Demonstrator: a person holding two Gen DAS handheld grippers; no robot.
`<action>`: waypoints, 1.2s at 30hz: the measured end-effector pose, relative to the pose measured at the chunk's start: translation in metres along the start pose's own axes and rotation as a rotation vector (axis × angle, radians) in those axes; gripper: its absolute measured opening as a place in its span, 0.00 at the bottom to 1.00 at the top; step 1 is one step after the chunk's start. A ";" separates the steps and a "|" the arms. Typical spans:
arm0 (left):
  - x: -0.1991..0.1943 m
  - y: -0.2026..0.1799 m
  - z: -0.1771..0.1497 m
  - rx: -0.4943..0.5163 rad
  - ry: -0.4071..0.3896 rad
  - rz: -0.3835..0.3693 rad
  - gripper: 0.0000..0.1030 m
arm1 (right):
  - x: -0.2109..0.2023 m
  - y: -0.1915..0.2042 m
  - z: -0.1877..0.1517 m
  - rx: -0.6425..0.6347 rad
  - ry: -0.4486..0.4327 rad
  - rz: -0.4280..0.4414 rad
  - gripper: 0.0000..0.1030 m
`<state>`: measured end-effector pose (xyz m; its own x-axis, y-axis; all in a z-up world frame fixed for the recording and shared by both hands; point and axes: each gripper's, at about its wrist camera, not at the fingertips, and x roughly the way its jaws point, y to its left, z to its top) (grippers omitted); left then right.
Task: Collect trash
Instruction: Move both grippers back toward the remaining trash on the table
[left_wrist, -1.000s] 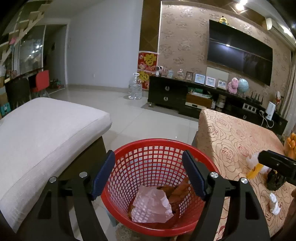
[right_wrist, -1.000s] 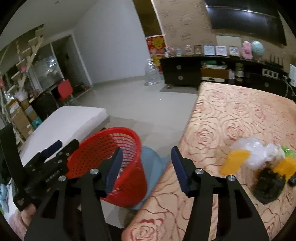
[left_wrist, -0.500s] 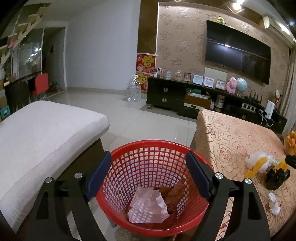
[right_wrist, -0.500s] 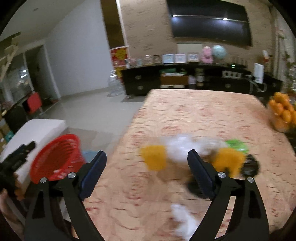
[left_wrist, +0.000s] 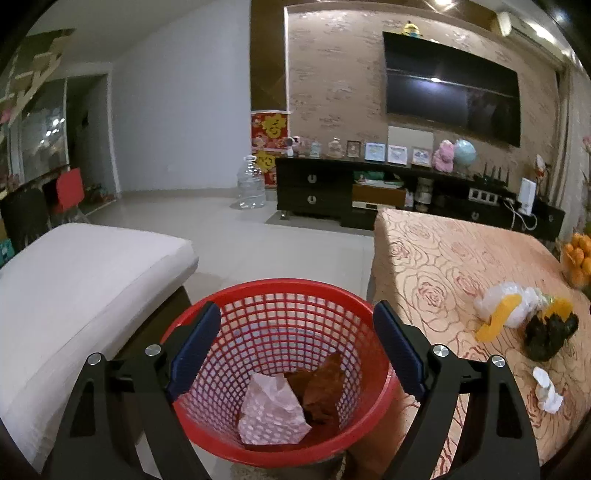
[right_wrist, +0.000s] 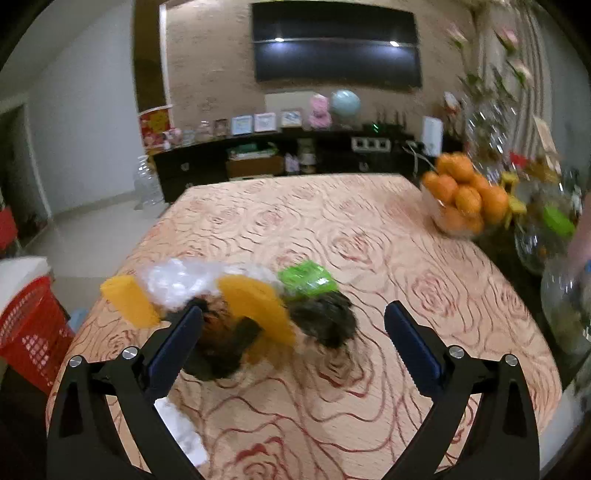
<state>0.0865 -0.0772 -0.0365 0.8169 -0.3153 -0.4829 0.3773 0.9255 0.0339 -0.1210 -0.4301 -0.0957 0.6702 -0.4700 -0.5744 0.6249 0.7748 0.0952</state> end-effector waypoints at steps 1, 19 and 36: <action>0.000 -0.005 -0.001 0.011 0.001 -0.002 0.80 | 0.001 -0.005 -0.001 0.015 0.008 -0.001 0.93; 0.007 -0.095 -0.006 0.156 0.042 -0.166 0.80 | 0.000 -0.019 -0.012 0.051 0.036 0.014 0.93; 0.058 -0.203 -0.008 0.340 0.088 -0.352 0.80 | -0.002 -0.015 -0.014 0.057 0.048 0.074 0.93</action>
<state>0.0536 -0.2813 -0.0788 0.5801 -0.5640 -0.5877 0.7564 0.6406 0.1319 -0.1376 -0.4352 -0.1070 0.6961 -0.3903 -0.6026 0.5972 0.7807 0.1841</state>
